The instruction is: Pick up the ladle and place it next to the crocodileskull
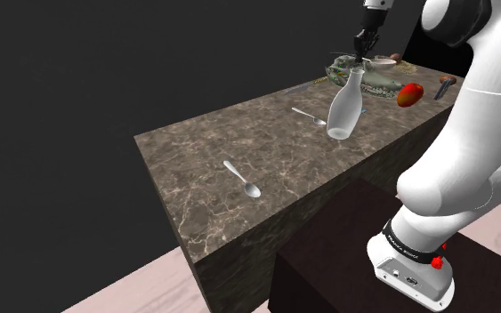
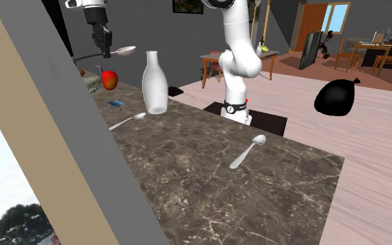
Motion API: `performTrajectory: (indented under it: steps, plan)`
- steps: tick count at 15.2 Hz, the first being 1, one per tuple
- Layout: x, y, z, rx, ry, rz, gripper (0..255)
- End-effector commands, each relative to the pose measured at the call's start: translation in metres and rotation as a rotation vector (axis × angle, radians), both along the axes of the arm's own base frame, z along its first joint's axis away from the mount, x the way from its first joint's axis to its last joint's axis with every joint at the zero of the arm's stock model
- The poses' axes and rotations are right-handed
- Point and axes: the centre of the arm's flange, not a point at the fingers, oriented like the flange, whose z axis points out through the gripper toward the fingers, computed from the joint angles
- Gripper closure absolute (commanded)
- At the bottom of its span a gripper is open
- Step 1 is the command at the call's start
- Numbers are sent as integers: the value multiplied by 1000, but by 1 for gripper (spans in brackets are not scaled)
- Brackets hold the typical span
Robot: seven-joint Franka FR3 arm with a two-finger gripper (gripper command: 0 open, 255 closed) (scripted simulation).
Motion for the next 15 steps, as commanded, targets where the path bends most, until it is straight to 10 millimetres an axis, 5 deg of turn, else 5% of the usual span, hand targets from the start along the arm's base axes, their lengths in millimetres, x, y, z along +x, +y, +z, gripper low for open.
performTrajectory:
  steps: [1, 15]
  plan:
    - [-8, -24, -1, 0, 0, 2, 255]
    - [-8, -24, -75, 0, 0, 2, 255]
